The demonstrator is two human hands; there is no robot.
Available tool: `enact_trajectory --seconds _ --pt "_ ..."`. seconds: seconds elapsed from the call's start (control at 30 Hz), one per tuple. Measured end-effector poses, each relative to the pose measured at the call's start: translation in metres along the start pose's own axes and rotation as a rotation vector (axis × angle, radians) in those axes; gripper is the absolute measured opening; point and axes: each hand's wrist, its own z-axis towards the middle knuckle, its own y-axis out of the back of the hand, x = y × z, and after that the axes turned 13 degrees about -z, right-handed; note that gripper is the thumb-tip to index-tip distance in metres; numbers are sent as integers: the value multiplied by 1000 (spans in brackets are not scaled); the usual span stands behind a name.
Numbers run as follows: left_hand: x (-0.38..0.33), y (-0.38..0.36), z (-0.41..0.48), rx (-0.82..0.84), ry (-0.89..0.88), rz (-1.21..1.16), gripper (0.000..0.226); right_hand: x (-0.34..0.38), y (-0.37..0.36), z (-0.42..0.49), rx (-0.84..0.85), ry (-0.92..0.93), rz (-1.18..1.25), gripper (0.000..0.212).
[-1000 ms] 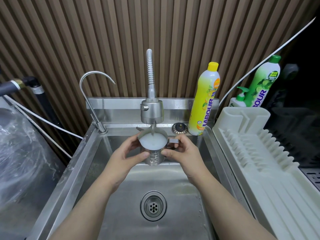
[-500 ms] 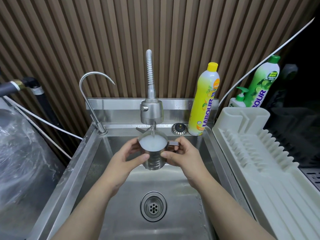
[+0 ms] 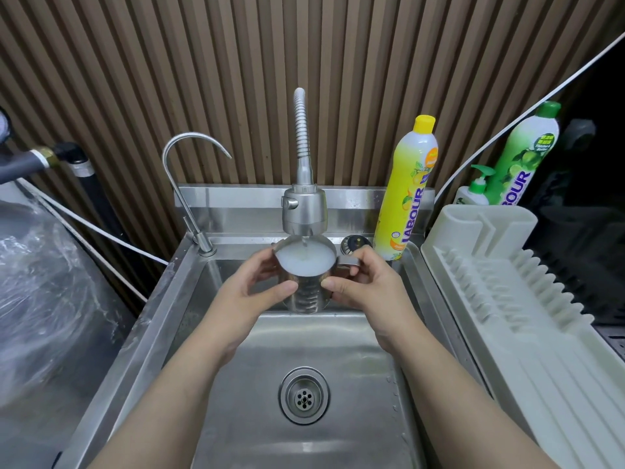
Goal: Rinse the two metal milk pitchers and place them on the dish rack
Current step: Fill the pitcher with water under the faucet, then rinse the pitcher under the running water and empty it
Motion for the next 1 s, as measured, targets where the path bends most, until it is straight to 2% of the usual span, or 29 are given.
enact_trajectory --seconds 0.2,0.47,0.6,0.73,0.83,1.0 --pt "37 2 -16 11 96 -17 48 -48 -6 -10 33 -97 55 39" --pt "131 3 -66 -58 587 -106 32 -148 -15 -44 145 -520 -37 39" --pt "147 5 -72 -54 815 -76 24 -172 -15 -49 244 -729 -50 30" --pt "156 10 -73 -5 981 -1 24 -180 -17 -47 346 -856 -193 20" --pt "159 11 -70 7 1058 72 28 -177 -17 -46 400 -914 -262 28" --pt "151 3 -63 -44 1145 155 49 -169 -15 -42 405 -1020 -311 55"
